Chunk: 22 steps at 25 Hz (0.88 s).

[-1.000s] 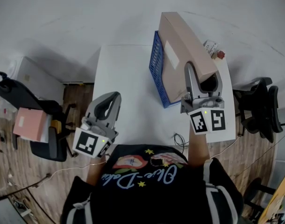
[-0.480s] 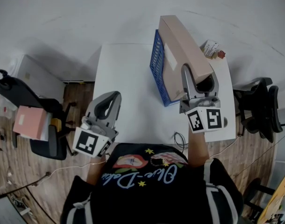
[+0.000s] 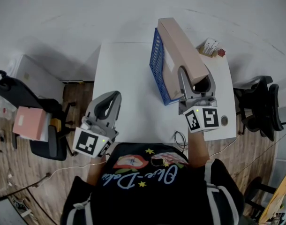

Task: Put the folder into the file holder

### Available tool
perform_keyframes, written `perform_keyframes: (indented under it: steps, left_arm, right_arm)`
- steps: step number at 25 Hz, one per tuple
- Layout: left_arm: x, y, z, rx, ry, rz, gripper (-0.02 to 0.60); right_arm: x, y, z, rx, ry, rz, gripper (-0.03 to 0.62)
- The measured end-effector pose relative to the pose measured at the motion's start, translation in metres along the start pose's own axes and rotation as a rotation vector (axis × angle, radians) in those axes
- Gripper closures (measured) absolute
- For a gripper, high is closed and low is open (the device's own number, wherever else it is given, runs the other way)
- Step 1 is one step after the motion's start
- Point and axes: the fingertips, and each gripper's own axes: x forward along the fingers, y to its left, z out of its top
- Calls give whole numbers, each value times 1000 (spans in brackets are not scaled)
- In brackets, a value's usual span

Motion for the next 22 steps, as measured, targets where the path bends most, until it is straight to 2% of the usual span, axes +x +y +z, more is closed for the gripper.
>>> perform_keyframes:
  steps: [22]
  left_arm:
    - [-2,-3,1,8,-11,-17,577]
  right_arm:
    - [-10,1,-40,-17,133,-15,318]
